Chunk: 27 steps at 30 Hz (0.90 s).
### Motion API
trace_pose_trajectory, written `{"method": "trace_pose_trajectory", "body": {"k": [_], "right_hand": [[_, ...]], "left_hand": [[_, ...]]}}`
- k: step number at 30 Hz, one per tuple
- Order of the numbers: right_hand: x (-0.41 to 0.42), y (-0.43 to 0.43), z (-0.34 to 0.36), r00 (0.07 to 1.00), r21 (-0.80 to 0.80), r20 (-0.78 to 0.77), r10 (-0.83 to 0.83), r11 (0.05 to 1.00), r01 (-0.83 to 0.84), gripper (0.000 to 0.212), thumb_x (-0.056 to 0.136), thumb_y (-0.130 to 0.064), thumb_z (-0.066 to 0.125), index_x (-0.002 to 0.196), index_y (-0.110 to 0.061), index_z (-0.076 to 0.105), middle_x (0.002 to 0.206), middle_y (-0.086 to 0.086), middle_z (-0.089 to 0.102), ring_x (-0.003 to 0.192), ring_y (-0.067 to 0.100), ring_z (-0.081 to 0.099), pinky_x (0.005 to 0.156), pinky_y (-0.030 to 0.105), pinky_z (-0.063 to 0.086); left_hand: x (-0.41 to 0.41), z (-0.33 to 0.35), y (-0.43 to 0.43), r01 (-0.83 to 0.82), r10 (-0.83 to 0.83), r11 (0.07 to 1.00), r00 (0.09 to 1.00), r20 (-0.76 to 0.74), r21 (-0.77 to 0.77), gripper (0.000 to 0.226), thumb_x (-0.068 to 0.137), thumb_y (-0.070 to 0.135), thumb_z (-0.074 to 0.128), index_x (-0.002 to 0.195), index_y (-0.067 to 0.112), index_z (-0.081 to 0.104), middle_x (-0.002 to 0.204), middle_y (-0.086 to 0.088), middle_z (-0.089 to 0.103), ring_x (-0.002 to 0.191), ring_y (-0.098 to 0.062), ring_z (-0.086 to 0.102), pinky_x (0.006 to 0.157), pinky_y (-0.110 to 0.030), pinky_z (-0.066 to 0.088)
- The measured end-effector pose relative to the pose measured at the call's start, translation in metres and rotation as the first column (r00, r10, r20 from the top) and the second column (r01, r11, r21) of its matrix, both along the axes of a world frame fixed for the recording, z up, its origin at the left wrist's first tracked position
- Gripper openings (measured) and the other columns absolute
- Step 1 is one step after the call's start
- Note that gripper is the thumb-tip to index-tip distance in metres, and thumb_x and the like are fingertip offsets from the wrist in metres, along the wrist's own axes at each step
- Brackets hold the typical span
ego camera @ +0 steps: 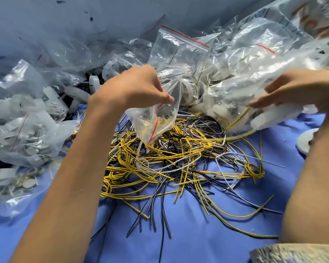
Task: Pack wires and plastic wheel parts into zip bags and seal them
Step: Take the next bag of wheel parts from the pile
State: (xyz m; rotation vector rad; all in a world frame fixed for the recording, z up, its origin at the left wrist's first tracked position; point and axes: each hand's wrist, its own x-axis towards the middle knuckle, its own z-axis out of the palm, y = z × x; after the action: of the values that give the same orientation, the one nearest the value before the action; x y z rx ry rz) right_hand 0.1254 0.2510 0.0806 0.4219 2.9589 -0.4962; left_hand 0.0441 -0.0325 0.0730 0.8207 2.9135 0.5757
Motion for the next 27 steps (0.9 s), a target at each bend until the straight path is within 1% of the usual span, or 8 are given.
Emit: {"method": "trace_pose_trajectory", "body": {"k": [3, 5, 7, 11, 14, 17, 21, 27], "right_hand": [[-0.006, -0.028, -0.003, 0.979, -0.328, -0.092, 0.18, 0.923, -0.2, 0.046, 0.056, -0.055, 0.071, 0.073, -0.012, 0.072, 0.07, 0.001, 0.062, 0.067, 0.012, 0.052, 0.065, 0.029, 0.041], [-0.012, -0.05, 0.0, 0.953, -0.388, -0.131, 0.274, 0.87, -0.303, 0.057, 0.057, -0.056, 0.065, 0.089, -0.01, 0.072, 0.082, 0.004, 0.063, 0.074, 0.01, 0.052, 0.067, 0.028, 0.038], [-0.019, -0.067, -0.001, 0.911, -0.433, -0.174, 0.373, 0.802, -0.412, 0.049, 0.067, -0.051, 0.062, 0.093, -0.011, 0.068, 0.085, 0.002, 0.062, 0.077, 0.01, 0.051, 0.066, 0.029, 0.035], [-0.026, -0.094, 0.0, 0.861, -0.592, -0.354, 0.366, 0.624, -0.509, 0.036, 0.085, -0.038, 0.055, 0.106, -0.009, 0.058, 0.096, 0.005, 0.057, 0.085, 0.014, 0.054, 0.07, 0.035, 0.041], [-0.031, -0.117, 0.002, 0.84, -0.666, -0.458, 0.29, 0.514, -0.541, 0.024, 0.092, -0.032, 0.048, 0.098, -0.011, 0.054, 0.098, 0.012, 0.049, 0.089, 0.021, 0.046, 0.078, 0.041, 0.035], [-0.037, -0.13, 0.002, 0.84, -0.684, -0.497, 0.218, 0.497, -0.534, 0.015, 0.099, -0.023, 0.043, 0.092, -0.014, 0.053, 0.094, 0.009, 0.051, 0.086, 0.019, 0.048, 0.077, 0.033, 0.035], [-0.04, -0.132, -0.002, 0.846, -0.751, -0.502, 0.18, 0.394, -0.53, 0.01, 0.092, -0.004, 0.052, 0.091, -0.014, 0.052, 0.098, 0.01, 0.054, 0.088, 0.017, 0.053, 0.079, 0.03, 0.04], [-0.045, -0.133, -0.008, 0.858, -0.737, -0.482, 0.177, 0.448, -0.506, 0.012, 0.091, -0.002, 0.054, 0.098, -0.012, 0.052, 0.103, 0.012, 0.054, 0.09, 0.019, 0.053, 0.082, 0.037, 0.04]], "left_hand": [[0.0, 0.0, 0.0, -0.035, 0.036, 0.999, 0.999, -0.035, 0.033, 0.026, 0.075, 0.046, 0.072, 0.084, 0.022, 0.077, 0.083, -0.003, 0.072, 0.085, -0.021, 0.065, 0.081, -0.037, 0.054], [0.0, -0.001, 0.001, -0.065, 0.07, 0.995, 0.995, -0.071, 0.069, 0.026, 0.07, 0.044, 0.075, 0.08, 0.02, 0.076, 0.08, -0.005, 0.073, 0.083, -0.02, 0.066, 0.08, -0.038, 0.055], [0.001, -0.002, 0.001, -0.089, 0.098, 0.993, 0.989, -0.109, 0.079, 0.034, 0.066, 0.042, 0.077, 0.082, 0.013, 0.074, 0.084, -0.009, 0.072, 0.085, -0.023, 0.067, 0.081, -0.038, 0.055], [0.001, -0.004, 0.003, -0.098, 0.106, 0.993, 0.983, -0.153, 0.064, 0.03, 0.066, 0.024, 0.076, 0.094, 0.018, 0.068, 0.091, -0.008, 0.068, 0.09, -0.026, 0.061, 0.082, -0.036, 0.051], [0.001, -0.004, 0.004, -0.07, 0.074, 0.997, 0.982, -0.175, 0.029, 0.016, 0.071, 0.017, 0.068, 0.083, 0.013, 0.059, 0.083, -0.007, 0.062, 0.084, -0.029, 0.057, 0.069, -0.035, 0.046], [0.002, -0.001, 0.002, -0.044, 0.06, 0.995, 0.982, -0.179, 0.091, 0.018, 0.079, 0.015, 0.061, 0.086, 0.024, 0.047, 0.09, -0.002, 0.054, 0.088, -0.026, 0.049, 0.071, -0.031, 0.036], [-0.003, 0.001, -0.004, -0.065, 0.106, 0.978, 0.973, -0.203, 0.199, 0.016, 0.083, 0.015, 0.056, 0.092, 0.026, 0.05, 0.101, -0.005, 0.061, 0.094, -0.027, 0.054, 0.071, -0.028, 0.037], [-0.005, 0.0, -0.007, -0.051, 0.102, 0.962, 0.978, -0.182, 0.268, 0.02, 0.082, 0.01, 0.061, 0.093, 0.026, 0.056, 0.091, -0.002, 0.064, 0.085, -0.02, 0.058, 0.068, -0.024, 0.039]]}}
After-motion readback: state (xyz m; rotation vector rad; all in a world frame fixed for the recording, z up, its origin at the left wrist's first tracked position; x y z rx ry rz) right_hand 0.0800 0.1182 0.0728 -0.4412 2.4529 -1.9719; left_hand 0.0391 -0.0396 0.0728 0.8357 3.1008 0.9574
